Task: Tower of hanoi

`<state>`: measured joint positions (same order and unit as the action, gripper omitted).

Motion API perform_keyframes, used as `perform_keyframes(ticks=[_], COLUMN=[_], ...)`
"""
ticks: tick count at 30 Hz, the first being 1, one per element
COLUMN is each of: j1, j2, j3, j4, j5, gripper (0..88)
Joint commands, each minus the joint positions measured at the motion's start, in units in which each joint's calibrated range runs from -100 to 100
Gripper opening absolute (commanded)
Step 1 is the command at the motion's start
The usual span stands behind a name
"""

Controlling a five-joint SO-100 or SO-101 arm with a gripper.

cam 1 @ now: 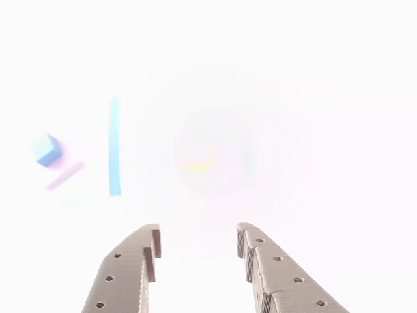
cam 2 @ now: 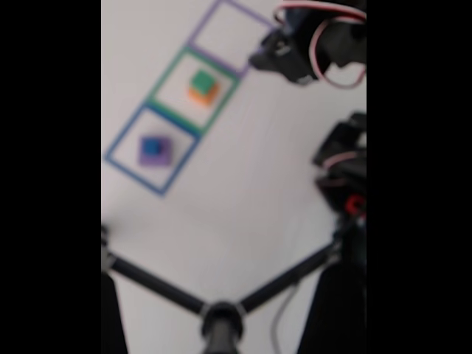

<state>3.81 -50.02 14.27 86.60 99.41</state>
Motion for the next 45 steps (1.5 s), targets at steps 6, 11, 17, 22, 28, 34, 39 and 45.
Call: perform_keyframes(ticks=[6, 11, 17, 22, 28, 34, 39, 45], j1=[0.12, 0.32, 2.23, 3.58, 4.34, 4.15, 4.15, 3.86], j2=[-3.47, -4.20, -4.60, -4.12, -2.66, 1.21, 5.49, 10.09], j3=[8.54, 13.54, 22.45, 32.82, 44.64, 51.73, 56.82, 62.36], j4=[-12.83, -16.48, -25.71, -38.82, -54.94, -67.89, -78.34, -89.19], j5=[0.59, 0.59, 0.59, 0.59, 0.59, 0.59, 0.59, 0.59], gripper=[29.9, 31.1, 37.3, 38.6, 41.0, 40.8, 40.4, 39.6])
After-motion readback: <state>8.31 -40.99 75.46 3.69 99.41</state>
